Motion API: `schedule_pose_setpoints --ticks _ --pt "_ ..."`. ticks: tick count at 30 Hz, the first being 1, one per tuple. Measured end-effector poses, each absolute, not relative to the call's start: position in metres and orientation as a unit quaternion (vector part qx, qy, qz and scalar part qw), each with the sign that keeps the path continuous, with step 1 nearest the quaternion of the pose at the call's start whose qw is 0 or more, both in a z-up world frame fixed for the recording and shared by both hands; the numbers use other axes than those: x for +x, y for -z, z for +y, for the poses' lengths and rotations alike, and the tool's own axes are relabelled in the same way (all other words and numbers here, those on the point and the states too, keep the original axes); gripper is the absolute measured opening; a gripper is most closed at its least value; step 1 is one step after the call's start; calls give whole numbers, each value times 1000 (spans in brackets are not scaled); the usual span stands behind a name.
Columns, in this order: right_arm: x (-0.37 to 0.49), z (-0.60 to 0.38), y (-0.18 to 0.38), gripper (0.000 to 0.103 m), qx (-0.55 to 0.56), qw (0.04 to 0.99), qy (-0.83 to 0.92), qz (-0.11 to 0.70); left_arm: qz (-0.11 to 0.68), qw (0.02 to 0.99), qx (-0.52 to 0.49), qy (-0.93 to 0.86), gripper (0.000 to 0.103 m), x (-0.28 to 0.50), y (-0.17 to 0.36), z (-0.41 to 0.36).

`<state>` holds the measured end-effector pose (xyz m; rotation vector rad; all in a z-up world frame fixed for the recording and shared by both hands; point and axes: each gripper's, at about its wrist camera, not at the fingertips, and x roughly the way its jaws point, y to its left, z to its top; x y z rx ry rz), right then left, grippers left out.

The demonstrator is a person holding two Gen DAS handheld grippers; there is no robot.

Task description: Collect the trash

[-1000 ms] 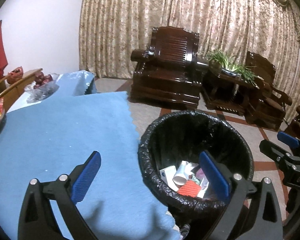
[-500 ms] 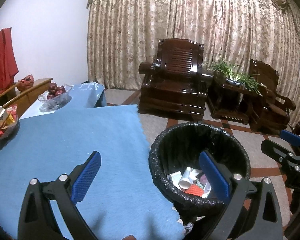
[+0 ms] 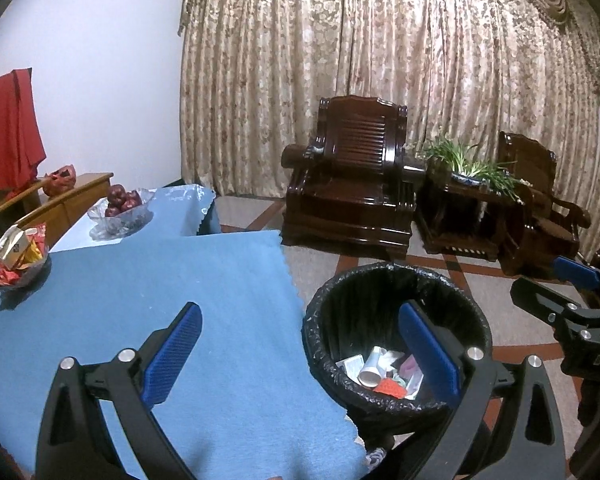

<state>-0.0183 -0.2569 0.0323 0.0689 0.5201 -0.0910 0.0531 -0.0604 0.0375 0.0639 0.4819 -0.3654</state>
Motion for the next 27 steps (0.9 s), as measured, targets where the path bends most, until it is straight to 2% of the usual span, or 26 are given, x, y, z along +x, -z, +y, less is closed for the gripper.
schedule_pose_setpoints --ticks 27 --pt "-23 -247 -50 98 25 969 40 242 216 960 29 174 97 40 -48 -55"
